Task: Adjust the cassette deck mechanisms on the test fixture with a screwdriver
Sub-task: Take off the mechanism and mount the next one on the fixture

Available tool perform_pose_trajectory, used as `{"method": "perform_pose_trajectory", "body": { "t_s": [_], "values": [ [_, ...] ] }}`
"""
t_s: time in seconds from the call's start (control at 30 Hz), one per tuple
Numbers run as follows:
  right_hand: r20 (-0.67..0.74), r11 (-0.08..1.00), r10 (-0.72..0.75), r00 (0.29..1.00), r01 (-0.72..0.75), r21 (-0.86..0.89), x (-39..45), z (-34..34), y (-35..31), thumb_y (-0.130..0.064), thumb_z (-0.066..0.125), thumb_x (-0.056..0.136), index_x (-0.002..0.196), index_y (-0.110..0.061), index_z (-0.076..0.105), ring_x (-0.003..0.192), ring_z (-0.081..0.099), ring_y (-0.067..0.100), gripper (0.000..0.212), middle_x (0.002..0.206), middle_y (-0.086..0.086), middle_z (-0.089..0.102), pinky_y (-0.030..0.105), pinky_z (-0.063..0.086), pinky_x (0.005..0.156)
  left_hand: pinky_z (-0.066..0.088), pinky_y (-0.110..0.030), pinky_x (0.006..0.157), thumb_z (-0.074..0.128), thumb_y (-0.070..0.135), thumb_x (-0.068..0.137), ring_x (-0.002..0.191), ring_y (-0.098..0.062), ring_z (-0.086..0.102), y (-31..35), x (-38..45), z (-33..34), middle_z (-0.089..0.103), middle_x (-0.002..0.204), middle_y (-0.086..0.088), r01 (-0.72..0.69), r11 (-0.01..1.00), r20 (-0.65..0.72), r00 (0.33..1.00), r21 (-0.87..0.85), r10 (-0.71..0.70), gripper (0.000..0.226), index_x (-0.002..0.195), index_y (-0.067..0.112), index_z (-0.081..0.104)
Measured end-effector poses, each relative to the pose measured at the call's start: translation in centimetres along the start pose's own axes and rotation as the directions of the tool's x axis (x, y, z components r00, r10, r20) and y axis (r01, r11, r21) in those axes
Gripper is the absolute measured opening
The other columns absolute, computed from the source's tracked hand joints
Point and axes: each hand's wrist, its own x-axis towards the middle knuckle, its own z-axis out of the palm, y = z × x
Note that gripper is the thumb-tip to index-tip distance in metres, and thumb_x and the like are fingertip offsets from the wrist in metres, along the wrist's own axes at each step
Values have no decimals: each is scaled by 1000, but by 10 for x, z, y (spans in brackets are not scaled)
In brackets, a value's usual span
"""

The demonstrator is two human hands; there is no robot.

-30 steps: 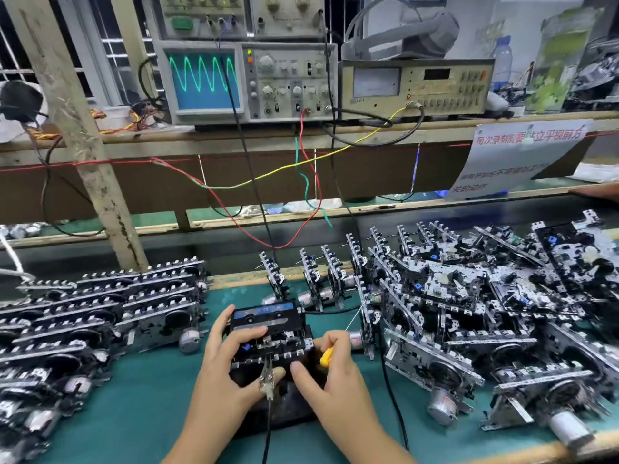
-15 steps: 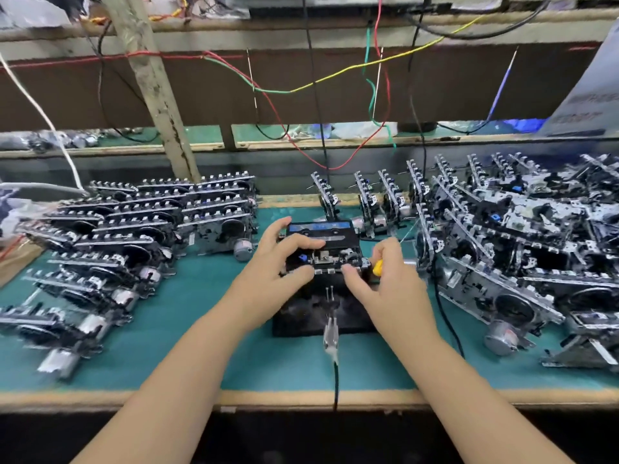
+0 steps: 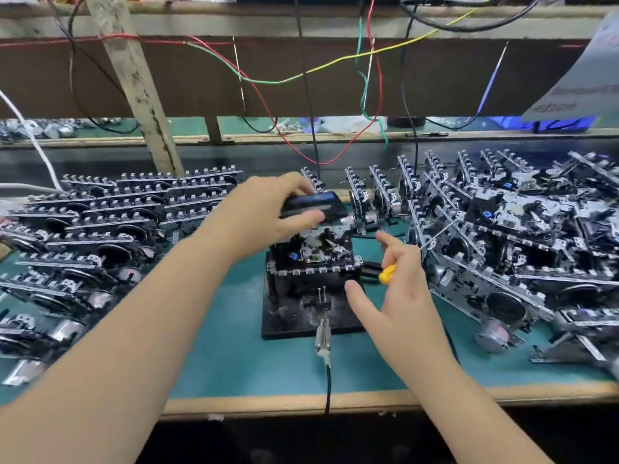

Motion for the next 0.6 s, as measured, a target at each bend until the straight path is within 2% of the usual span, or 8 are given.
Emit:
{"method": "perform_pose_trajectory", "body": {
  "t_s": [0.1,0.2,0.3,0.37,0.43,0.5,0.57,0.6],
  "values": [
    [42,999,-45,998,45,-1,6,-3,-2,-28,62,92,99,-31,25,130,34,-3,38,148,-22,33,12,29,93,55,-36,86,54,66,86,93,-9,69,-16,-49,5,66,98,26,146,946,-254,941,-288,-222,35,111,42,55],
    [95,993,-111,989,115,-36,12,-3,-2,-24,65,93,118,-30,35,113,37,-14,39,124,-42,31,8,31,86,52,-39,76,48,74,88,86,-12,66,-32,-111,32,65,97,22,374,902,-261,868,-215,-422,32,107,48,47],
    [177,971,-196,964,217,-104,24,-1,-3,-11,66,91,124,-23,45,102,47,-7,41,112,-30,41,15,33,81,40,-36,65,61,54,87,83,-17,54,-39,-148,59,67,98,9,493,870,-164,856,-28,-491,26,108,39,55],
    [263,934,-235,936,292,-204,34,2,-7,-5,63,89,105,-26,42,100,55,11,34,114,-11,55,30,39,83,46,-46,81,73,33,87,101,-34,58,-42,-150,66,69,112,-8,504,861,-124,861,76,-493,30,112,18,67],
    [305,902,-228,925,319,-292,42,5,-10,-3,58,88,97,-23,39,97,54,32,30,107,3,59,47,45,83,43,-57,99,75,18,86,118,-43,56,-39,-143,63,64,129,-19,439,888,-137,896,138,-422,27,112,10,73],
    [295,900,-244,924,329,-285,47,4,-11,-2,56,87,97,-23,36,89,51,36,31,97,7,55,52,48,76,44,-50,101,71,19,90,125,-26,56,-24,-133,55,63,134,-2,391,920,-153,908,-25,-390,24,112,28,71],
    [313,895,-284,906,368,-253,50,0,-13,0,57,86,98,-25,31,87,50,36,38,96,8,54,52,48,73,46,-34,93,69,39,90,113,9,58,-7,-122,49,65,123,28,357,891,-128,906,-279,-403,27,113,52,62],
    [332,888,-301,894,389,-243,52,-3,-13,2,58,85,99,-25,31,87,50,36,40,97,7,54,52,49,72,46,-32,94,71,50,87,109,14,58,0,-116,50,65,117,33,342,862,-110,906,-374,-408,31,115,55,60]
  ]
}}
